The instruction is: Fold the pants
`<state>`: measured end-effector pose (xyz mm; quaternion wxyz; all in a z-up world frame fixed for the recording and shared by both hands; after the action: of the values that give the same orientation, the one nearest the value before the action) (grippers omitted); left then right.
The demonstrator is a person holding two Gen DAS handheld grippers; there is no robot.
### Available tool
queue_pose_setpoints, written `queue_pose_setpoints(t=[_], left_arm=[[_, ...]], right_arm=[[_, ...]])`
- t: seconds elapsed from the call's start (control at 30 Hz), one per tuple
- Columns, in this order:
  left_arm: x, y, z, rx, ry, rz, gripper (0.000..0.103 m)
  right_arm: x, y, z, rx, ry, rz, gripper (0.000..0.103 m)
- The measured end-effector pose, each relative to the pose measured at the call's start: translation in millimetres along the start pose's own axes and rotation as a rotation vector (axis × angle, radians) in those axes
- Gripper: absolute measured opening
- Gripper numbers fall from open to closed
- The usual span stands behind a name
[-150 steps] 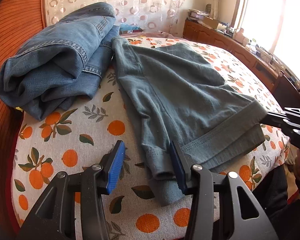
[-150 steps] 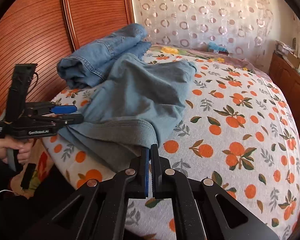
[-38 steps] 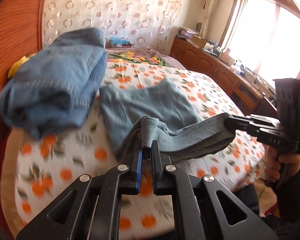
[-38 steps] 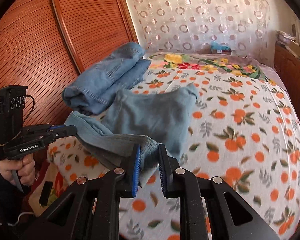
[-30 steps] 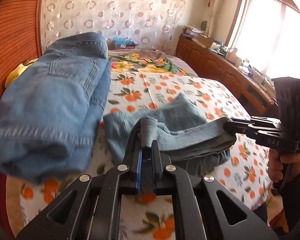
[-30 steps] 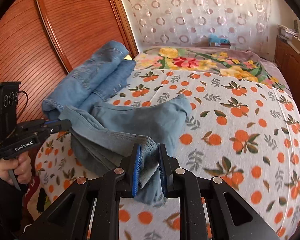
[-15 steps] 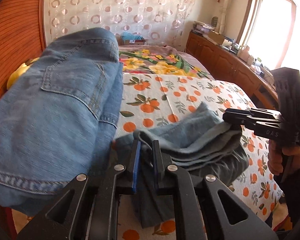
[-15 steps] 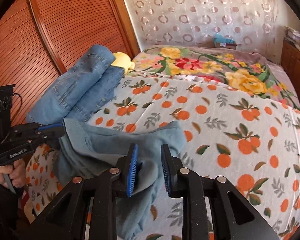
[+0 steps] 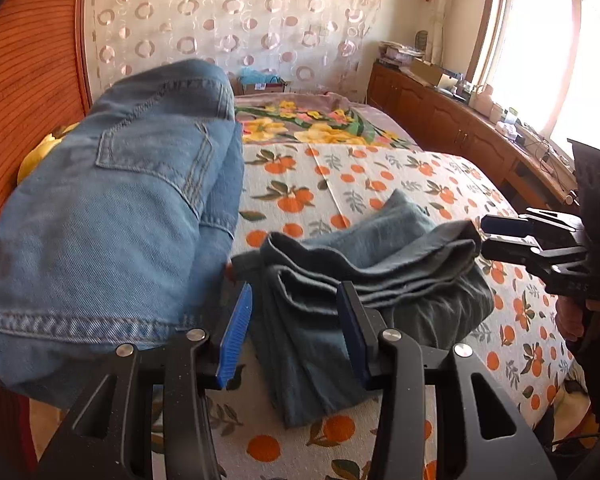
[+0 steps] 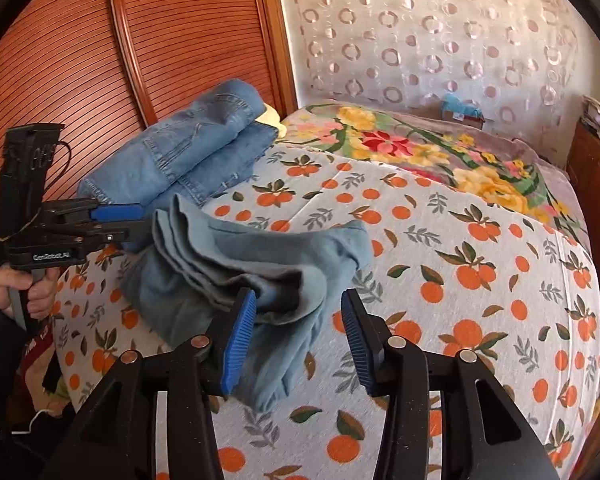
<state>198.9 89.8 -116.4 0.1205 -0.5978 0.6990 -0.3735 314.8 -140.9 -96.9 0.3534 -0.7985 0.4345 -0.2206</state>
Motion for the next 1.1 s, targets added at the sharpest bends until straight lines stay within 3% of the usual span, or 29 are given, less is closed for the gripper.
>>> queue_pose_setpoints(t=[0.27,0.5,0.53,0.57,0.6,0.7,0.83,0.93,1.1], left_arm=[[2.6,2.0,2.3,-0.009,0.002,0.003,0.045],[0.8,2.0,1.4,-0.008,-0.002,-0.002,0.045],[0.3,3.1,1.5,-0.008,-0.002,-0.003,0.045],[0.0,3.2,1.6,-0.009,-0.002,-0.003,0.045],[-0.4,3.5,1.9,-0.01,-0.002,-0.003,0.045],[-1.3,2.4,2.4,-0.01,-0.002,-0.001,0.045],[0.4,0.4,3.6,-0.007,0.0,0.007,0.045],[1.9,-1.1,8.4,-0.014,0.001,0.013,0.045],[5.7,-11.4,22.4,-0.03,-0.005,0.04,0.045]], right_arm=[[-11.5,8.6,25.7,-0.068,-0.001,-0.076,0.051],[-11.4,-7.7,49.8,-0.084,0.046,-0.133,0.051],[-11.5,-10.6,51.3,-0.076,0.045,-0.133,0.046],[-11.4,-13.5,51.8,-0.068,0.037,-0.133,0.029],[-11.9,-16.4,53.0,-0.063,0.019,-0.133,0.02],[-8.9,-22.5,53.0,-0.033,0.002,-0.116,0.015],[9.4,-28.9,54.8,-0.006,0.03,-0.028,0.015],[18.3,-28.0,65.7,-0.034,0.06,0.022,0.016],[22.7,-25.5,71.8,-0.056,0.082,0.046,0.04]])
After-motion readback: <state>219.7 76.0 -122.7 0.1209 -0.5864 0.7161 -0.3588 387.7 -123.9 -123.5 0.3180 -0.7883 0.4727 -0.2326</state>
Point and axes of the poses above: each gripper's, at about its wrist camera, not at the fingertips, and z roughly the way its jaws point, x to its right, y to its underside, the point moved 8 cm from there along z, roughly the way its jaws point, and after that the axes turned 11 degrees about y, right-handed, at the moved point
